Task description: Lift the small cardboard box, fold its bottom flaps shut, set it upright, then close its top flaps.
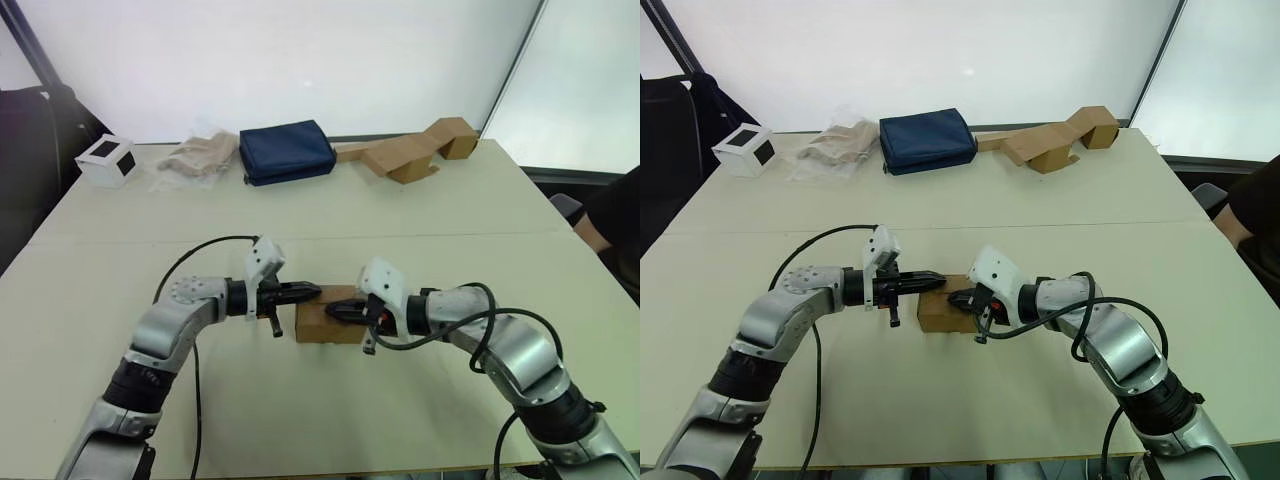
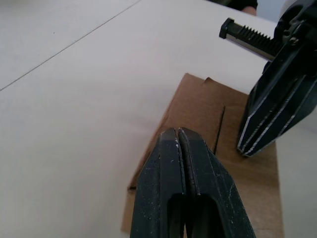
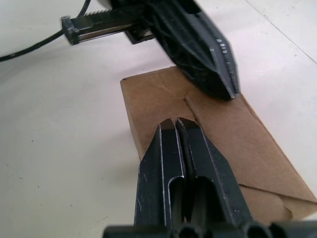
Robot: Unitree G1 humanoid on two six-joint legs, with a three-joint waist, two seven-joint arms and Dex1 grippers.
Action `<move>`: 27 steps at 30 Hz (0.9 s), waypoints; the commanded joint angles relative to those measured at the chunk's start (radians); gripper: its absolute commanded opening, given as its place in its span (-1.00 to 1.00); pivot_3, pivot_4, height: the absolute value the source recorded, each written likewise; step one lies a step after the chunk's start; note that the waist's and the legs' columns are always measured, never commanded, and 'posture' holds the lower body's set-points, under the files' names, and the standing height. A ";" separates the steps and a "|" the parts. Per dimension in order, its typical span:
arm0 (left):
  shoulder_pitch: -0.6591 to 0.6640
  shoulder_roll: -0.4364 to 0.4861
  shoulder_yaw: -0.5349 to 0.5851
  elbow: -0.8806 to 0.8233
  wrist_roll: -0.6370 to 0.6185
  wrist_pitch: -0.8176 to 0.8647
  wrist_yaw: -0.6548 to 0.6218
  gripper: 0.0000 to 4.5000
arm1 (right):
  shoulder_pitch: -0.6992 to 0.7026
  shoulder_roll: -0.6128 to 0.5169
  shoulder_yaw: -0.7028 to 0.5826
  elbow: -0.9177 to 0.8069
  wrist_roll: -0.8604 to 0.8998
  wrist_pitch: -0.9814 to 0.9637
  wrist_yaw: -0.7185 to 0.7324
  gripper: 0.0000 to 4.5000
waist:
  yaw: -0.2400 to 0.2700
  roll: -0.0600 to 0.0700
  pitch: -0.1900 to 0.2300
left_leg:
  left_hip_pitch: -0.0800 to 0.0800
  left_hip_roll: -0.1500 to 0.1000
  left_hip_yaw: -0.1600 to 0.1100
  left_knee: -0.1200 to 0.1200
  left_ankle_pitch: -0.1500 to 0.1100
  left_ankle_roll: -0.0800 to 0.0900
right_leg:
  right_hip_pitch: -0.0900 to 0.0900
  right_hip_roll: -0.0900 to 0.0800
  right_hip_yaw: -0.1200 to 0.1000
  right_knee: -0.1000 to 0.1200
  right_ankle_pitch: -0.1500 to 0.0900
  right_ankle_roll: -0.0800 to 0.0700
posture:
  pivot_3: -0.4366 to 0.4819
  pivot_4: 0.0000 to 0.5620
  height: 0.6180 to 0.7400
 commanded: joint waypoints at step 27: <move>0.077 0.028 -0.070 -0.128 0.058 -0.043 0.071 -0.98 | 0.002 -0.044 0.021 0.045 -0.077 -0.071 -0.019 -1.00 | 0.000 0.000 0.000 | 0.000 -0.001 0.000 -0.001 0.000 0.000 | 0.000 0.001 0.000 -0.001 0.000 0.000 | -0.05 -0.47 1.00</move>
